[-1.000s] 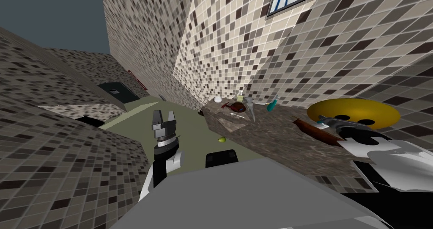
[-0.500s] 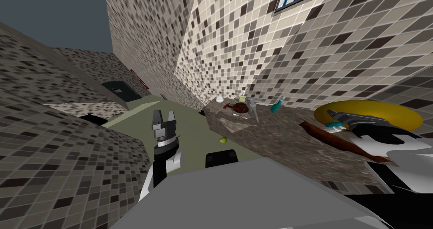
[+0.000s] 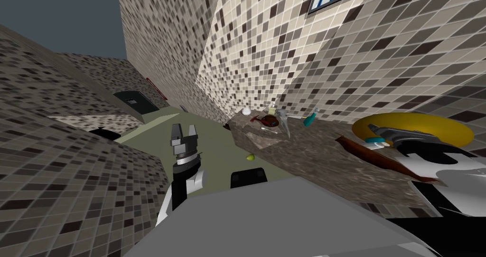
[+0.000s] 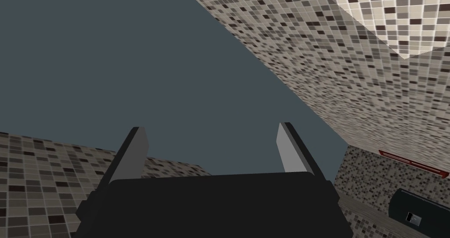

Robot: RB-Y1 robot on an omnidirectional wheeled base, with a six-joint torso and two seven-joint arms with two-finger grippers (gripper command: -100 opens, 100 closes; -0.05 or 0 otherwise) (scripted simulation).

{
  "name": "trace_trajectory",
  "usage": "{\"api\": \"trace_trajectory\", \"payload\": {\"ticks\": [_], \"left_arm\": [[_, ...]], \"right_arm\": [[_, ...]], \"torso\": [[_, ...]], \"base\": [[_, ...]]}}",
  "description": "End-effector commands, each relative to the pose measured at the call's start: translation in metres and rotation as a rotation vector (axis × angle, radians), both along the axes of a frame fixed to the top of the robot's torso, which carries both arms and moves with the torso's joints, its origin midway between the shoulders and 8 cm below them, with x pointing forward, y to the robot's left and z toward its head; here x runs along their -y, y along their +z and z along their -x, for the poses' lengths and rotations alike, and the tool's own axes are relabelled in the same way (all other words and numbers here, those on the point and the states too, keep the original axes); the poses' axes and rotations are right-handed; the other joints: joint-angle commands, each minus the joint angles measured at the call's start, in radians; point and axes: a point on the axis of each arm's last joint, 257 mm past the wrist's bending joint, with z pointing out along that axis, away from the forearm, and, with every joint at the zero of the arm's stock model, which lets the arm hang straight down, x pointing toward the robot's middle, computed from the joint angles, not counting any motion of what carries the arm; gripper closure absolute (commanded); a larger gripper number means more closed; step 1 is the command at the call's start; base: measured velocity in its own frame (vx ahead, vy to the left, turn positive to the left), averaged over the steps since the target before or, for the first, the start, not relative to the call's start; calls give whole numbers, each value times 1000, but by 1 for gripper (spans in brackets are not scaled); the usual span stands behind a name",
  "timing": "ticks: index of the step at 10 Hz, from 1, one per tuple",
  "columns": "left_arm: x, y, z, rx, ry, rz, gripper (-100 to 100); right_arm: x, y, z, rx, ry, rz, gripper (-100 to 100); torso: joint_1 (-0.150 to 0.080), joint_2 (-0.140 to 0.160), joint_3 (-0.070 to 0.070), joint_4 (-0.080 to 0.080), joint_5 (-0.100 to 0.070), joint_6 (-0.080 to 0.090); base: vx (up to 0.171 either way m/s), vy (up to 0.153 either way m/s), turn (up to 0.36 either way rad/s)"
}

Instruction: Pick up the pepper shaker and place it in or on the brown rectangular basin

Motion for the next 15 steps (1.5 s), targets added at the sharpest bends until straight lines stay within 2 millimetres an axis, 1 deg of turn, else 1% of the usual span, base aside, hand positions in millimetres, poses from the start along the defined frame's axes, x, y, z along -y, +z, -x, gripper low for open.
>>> {"api": "trace_trajectory", "payload": {"ticks": [1,2,3,7,11,13,14,15], "left_arm": [[0,0,0,0,0,0,0],[0,0,0,0,0,0,0],[0,0,0,0,0,0,0],[0,0,0,0,0,0,0],[0,0,0,0,0,0,0],[0,0,0,0,0,0,0],[0,0,0,0,0,0,0],[0,0,0,0,0,0,0]], "right_arm": [[1,5,5,1,1,0,-100],[3,10,10,2,2,0,-100],[3,11,10,2,2,0,-100],[5,33,26,0,10,3,-100],[4,56,37,-7,23,5,-100],[5,54,37,-5,22,4,-100],[5,55,37,-3,22,2,0],[5,55,37,-3,22,3,0]], "torso": [[0,0,0,0,0,0],[0,-1,0,0,0,0],[1,-2,-1,0,0,0],[1,-3,-2,-1,0,0],[1,-3,-2,-1,0,0],[1,-3,-2,-1,0,-1],[0,-1,-1,0,0,-1],[0,-1,0,0,0,0]], "base": [[23,2,-15],[50,6,-20],[41,7,-8],[49,8,-18],[60,11,-19],[24,3,-3],[0,0,0],[0,0,0]]}}
